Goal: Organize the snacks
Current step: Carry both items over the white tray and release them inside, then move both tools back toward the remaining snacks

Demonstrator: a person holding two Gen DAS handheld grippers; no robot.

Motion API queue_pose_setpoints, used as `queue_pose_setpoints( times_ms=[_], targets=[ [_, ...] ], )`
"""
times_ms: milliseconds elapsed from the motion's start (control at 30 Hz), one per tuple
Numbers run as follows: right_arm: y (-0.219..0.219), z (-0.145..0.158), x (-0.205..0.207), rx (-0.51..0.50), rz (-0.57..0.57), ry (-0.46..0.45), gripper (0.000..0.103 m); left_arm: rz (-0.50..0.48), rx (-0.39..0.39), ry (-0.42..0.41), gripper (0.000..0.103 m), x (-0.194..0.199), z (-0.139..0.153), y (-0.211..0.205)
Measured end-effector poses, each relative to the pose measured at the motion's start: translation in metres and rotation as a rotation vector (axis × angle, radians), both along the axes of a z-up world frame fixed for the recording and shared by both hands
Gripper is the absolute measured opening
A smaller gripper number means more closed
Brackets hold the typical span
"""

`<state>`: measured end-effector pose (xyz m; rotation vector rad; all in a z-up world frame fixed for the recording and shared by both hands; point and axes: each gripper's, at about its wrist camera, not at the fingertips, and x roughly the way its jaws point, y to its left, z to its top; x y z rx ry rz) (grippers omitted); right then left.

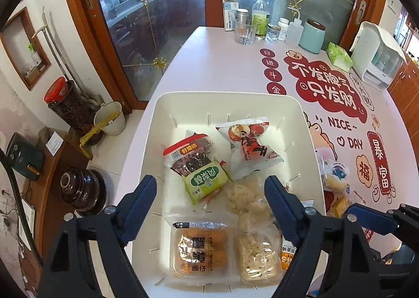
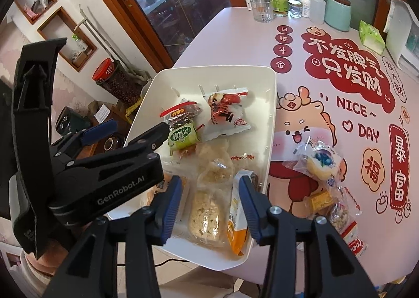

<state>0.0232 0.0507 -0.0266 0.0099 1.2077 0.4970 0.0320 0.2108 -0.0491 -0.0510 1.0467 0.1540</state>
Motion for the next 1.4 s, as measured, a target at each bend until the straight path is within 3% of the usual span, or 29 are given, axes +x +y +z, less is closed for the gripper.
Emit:
queue_pose_setpoints(
  times_ms=[833, 1400],
  targets=[
    [-0.056, -0.002, -0.005, 0.045, -0.135, 0.033, 0.046, -0.139, 0.006, 0.024, 0.084, 0.007, 0.001, -0.057],
    [-0.178, 0.0, -0.012, 0.052, -0.374, -0.011, 0.046, -0.353, 0.04, 0.037, 0.084, 0.021, 0.003, -0.158]
  ],
)
